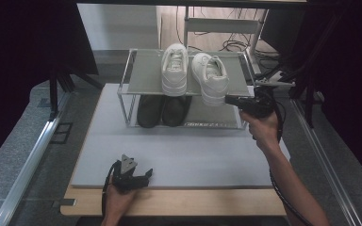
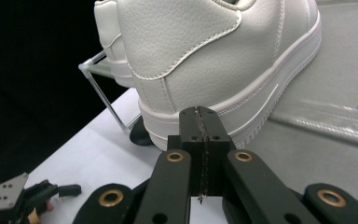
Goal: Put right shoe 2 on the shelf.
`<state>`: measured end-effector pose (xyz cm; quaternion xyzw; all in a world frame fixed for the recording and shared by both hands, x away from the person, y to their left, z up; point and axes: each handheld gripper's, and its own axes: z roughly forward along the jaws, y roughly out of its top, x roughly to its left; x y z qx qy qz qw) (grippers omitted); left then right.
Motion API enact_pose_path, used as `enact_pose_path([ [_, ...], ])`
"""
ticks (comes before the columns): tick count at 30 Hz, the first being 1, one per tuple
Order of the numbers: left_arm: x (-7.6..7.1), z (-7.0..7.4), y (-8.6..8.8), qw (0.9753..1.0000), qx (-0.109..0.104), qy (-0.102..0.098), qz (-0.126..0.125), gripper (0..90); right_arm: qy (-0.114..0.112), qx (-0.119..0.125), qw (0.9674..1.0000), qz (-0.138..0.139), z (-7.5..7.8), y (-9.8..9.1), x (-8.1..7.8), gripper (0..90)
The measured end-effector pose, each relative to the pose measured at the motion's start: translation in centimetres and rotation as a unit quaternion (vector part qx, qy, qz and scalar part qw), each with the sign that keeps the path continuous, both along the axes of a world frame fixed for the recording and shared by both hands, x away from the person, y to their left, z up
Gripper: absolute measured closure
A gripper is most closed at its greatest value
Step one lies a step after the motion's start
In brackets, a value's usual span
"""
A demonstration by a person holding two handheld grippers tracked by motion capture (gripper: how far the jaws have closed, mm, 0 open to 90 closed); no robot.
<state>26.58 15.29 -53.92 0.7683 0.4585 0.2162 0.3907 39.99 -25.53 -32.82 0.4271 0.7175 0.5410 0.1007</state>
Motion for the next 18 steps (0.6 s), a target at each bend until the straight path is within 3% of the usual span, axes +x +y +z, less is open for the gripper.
enact_pose_path([
  [11,0.0,0.0,0.0,1.0000,0.000,0.000,0.000,13.9,0.005,0.001,0.9999,-0.013,-0.3,1.4,2.4,90.0],
  [18,0.0,0.0,0.0,1.0000,-0.001,0.000,0.000,13.9,0.001,0.003,0.9999,-0.014,0.0,2.0,2.8,90.0],
])
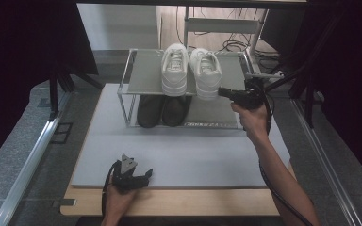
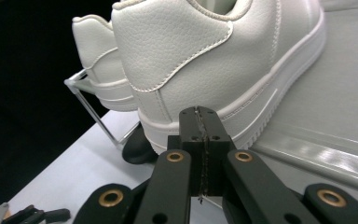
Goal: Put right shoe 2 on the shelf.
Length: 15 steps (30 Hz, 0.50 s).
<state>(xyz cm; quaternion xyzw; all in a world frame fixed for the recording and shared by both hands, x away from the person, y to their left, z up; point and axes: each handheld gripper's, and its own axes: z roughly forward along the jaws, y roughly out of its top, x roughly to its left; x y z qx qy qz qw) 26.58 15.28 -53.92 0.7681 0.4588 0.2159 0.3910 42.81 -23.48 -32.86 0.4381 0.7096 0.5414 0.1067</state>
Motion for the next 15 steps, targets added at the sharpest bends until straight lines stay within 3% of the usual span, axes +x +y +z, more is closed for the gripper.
enact_pose_path([
  [15,0.0,0.0,-0.1,1.0000,-0.003,-0.001,0.002,13.9,-0.005,0.008,0.9996,0.028,-0.1,2.7,0.2,90.0],
])
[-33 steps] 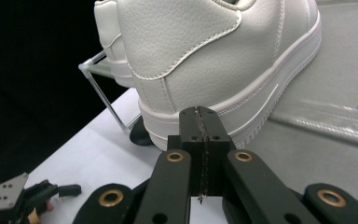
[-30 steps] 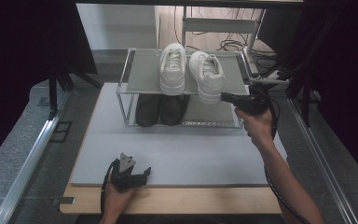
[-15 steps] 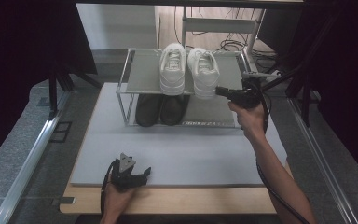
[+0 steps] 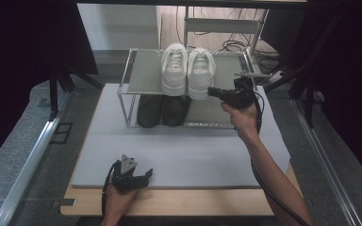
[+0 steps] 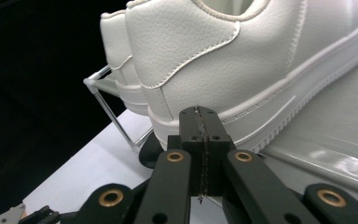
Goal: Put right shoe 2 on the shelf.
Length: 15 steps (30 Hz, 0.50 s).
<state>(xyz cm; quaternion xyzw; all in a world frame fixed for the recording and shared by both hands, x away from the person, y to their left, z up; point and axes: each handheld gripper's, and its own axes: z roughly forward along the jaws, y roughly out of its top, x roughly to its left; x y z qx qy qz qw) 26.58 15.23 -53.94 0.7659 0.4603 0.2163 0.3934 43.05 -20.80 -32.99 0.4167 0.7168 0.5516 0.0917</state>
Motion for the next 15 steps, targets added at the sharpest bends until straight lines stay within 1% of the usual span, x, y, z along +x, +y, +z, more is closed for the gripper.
enact_pose_path([
  [4,0.00,0.00,0.00,1.0000,0.000,0.000,0.000,13.9,-0.002,-0.002,1.0000,0.006,-0.15,0.61,-0.04,90.0],
  [6,0.00,0.00,0.00,1.0000,0.000,0.000,0.000,13.9,-0.004,0.000,0.9999,0.009,-0.23,0.42,0.04,90.0],
  [7,0.00,0.00,0.00,1.0000,0.000,0.000,0.000,13.9,0.000,0.003,0.9999,0.011,-0.26,0.35,0.01,90.0],
  [9,-0.01,0.00,0.00,1.0000,0.000,0.000,0.000,13.9,-0.001,-0.001,0.9999,0.011,-0.24,0.27,-0.07,89.9],
  [13,-0.01,-0.01,0.01,1.0000,-0.001,0.000,0.000,14.0,-0.001,-0.011,0.9999,0.013,-0.17,0.11,-0.39,85.3],
  [15,-0.01,0.00,0.02,1.0000,0.000,0.000,0.000,14.0,0.001,-0.012,0.9998,0.014,-0.22,-0.05,-0.56,83.2],
])
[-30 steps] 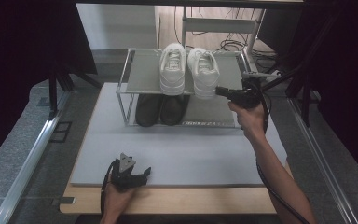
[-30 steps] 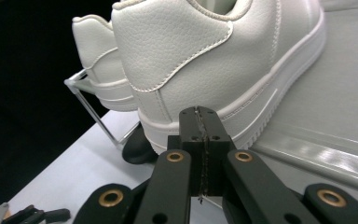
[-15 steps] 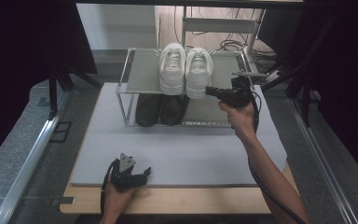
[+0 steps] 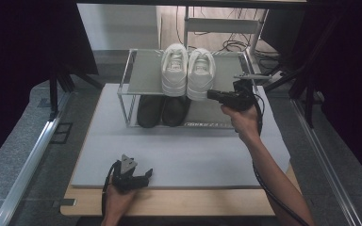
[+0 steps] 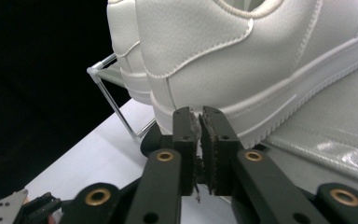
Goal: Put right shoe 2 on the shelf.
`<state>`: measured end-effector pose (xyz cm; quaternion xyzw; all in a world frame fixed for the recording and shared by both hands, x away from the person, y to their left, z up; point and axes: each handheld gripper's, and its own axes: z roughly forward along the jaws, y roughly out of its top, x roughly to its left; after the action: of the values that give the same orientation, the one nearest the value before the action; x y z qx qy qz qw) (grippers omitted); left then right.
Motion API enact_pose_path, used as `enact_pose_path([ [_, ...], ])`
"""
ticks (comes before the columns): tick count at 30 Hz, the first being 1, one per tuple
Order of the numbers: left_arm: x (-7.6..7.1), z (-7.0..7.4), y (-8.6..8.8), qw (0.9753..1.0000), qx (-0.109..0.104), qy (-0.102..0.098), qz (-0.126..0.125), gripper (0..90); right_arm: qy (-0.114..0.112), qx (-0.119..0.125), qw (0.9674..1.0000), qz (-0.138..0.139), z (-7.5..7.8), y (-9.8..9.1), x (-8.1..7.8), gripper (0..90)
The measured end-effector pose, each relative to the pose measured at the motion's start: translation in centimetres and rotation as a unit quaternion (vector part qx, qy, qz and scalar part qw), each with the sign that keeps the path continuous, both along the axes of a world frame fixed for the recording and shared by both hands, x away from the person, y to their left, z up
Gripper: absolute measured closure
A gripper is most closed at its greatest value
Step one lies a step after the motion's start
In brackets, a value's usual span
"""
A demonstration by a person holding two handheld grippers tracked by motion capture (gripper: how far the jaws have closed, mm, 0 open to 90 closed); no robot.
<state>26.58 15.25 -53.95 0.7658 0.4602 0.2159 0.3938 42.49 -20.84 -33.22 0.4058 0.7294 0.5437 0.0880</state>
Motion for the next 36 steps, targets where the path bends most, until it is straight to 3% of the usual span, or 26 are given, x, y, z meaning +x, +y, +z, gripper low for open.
enact_pose_path([
  [12,0.0,0.0,0.0,1.0000,0.000,0.000,0.000,14.0,-0.015,-0.031,0.9994,0.006,-0.5,-0.9,-1.3,62.0],
  [19,0.0,0.0,0.0,1.0000,0.001,0.001,0.000,14.0,-0.039,-0.045,0.9982,0.008,-0.6,-1.5,-2.4,49.6],
  [27,0.0,0.0,0.0,1.0000,0.001,0.001,0.000,14.0,-0.061,-0.082,0.9946,0.017,-1.1,-2.4,-3.8,41.3],
  [36,0.0,0.0,0.0,1.0000,0.001,0.001,0.000,14.0,-0.061,-0.102,0.9928,0.016,-2.1,-3.6,-5.3,33.7],
])
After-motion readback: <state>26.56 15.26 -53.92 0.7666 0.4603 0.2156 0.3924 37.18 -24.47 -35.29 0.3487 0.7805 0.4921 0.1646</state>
